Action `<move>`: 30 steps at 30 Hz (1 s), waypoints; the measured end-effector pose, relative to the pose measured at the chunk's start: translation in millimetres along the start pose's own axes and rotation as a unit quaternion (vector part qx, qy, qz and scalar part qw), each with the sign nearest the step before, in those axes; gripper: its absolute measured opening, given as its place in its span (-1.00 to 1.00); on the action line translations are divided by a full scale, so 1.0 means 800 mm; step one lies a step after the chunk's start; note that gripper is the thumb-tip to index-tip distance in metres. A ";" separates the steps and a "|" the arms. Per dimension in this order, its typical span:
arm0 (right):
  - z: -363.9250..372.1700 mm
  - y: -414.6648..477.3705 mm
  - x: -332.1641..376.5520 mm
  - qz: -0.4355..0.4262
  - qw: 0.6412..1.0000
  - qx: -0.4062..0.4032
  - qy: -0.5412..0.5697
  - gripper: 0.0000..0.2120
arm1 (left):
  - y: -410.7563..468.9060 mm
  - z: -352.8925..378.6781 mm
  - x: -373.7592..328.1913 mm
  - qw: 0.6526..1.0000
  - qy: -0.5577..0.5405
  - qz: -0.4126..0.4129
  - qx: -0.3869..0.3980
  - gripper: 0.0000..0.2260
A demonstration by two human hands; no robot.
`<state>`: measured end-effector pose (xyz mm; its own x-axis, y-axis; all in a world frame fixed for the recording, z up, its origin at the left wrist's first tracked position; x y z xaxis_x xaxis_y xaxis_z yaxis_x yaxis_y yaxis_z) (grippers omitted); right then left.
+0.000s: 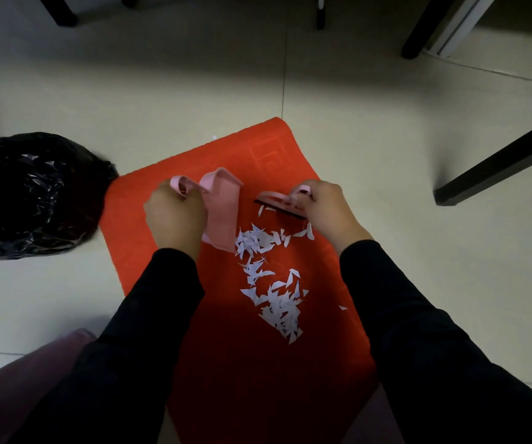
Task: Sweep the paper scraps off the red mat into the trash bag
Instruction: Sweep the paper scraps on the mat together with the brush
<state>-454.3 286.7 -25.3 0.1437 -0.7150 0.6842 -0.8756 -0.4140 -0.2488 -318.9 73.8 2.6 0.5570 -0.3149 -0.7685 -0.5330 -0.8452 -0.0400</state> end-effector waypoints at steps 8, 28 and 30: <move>0.045 0.016 0.000 -0.035 0.988 0.092 -0.115 -0.77 | 0.003 0.021 0.002 1.000 0.023 0.000 0.001 -0.80; 0.068 0.006 -0.017 -0.019 0.979 0.124 -0.163 -0.78 | -0.003 0.022 -0.007 0.999 0.031 0.018 -0.004 -0.84; 0.056 0.001 -0.012 -0.025 0.981 0.121 -0.148 -0.78 | -0.001 0.022 -0.011 0.999 0.041 0.029 0.000 -0.84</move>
<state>-435.8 268.0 -63.2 0.3421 -0.8083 0.4792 -0.7346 -0.5481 -0.3999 -334.8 84.8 -1.6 0.5754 -0.3974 -0.7148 -0.5661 -0.8244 0.0026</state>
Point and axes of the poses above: each hand's wrist, its own y-axis towards the middle knuckle, its own z-axis out of the palm, x = y × z, the point moved 9 cm from there along y, towards the middle knuckle
